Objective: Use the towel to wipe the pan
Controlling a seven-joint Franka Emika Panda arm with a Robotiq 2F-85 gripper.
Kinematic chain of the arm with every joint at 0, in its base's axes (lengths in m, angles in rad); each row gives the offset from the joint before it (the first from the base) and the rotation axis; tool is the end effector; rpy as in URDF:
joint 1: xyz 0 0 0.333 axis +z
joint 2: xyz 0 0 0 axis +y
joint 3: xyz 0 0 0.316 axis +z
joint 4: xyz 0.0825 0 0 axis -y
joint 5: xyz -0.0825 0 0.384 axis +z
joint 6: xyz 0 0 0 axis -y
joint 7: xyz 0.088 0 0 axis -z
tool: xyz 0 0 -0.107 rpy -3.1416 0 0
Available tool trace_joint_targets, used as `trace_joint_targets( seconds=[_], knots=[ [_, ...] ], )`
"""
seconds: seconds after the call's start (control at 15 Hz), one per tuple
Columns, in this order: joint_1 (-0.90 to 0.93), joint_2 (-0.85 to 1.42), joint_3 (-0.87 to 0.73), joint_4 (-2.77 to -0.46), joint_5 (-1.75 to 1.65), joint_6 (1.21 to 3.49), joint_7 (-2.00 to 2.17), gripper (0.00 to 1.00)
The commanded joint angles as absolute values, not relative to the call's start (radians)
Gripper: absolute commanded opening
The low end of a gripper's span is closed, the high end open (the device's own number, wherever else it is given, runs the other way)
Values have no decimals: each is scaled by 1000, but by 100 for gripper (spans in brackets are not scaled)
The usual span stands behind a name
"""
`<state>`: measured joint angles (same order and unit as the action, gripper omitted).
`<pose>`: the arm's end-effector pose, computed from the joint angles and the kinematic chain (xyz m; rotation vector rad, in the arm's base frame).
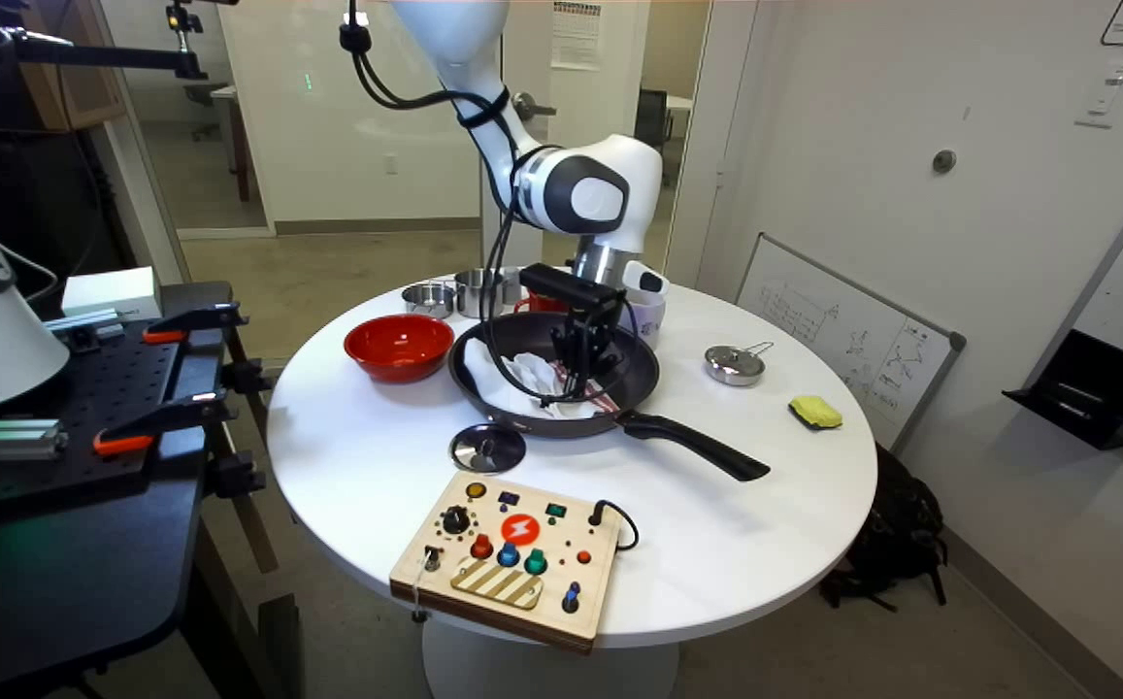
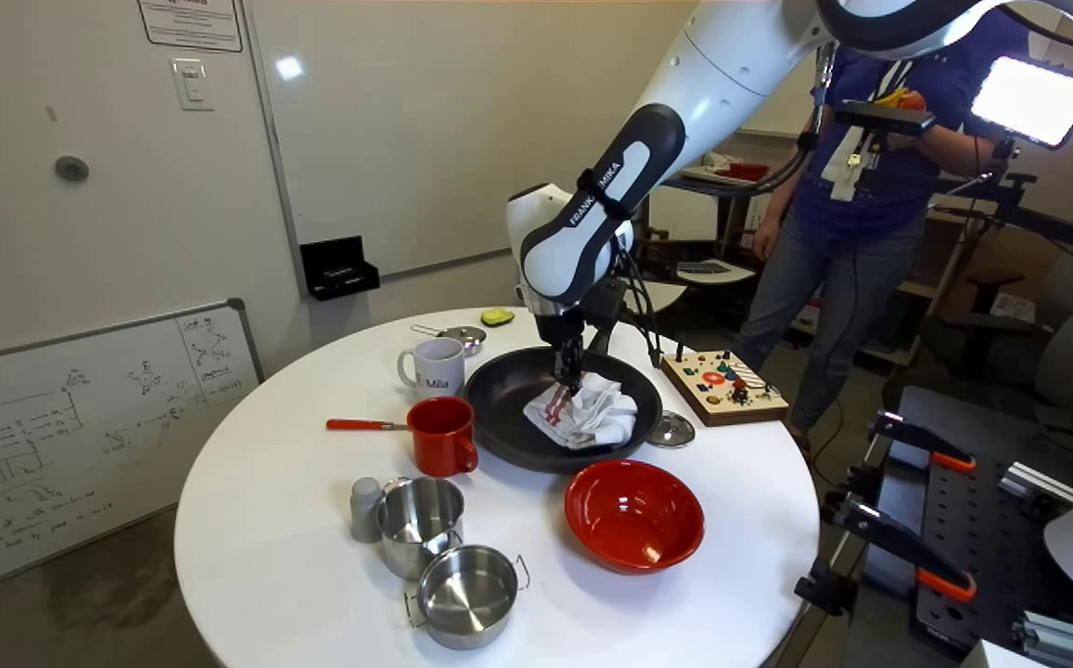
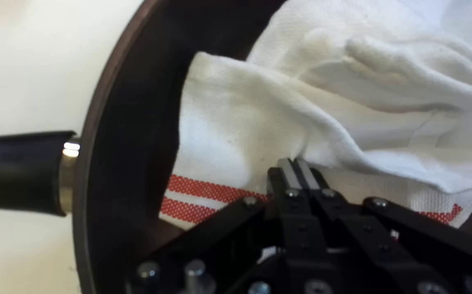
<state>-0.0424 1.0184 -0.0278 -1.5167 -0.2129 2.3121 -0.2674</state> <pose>0.6598 -0.0488 0.0368 2.9425 0.5499 -0.3724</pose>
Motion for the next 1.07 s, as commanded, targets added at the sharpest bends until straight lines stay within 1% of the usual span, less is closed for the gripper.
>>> trace_joint_targets(
  seconds=[0.0, 0.2, 0.4, 0.8, 1.0],
  knots=[
    [-50, 1014, -20, -1540, -282, 2421, -385, 3],
    [-73, 1004, 7, -1573, -309, 2531, -489, 3],
    [-97, 993, 61, -1588, -317, 2550, -624, 2],
    [-57, 1013, 139, -1519, -307, 2428, -862, 3],
    [-32, 1032, 160, -1473, -302, 2325, -982, 2]
  ],
)
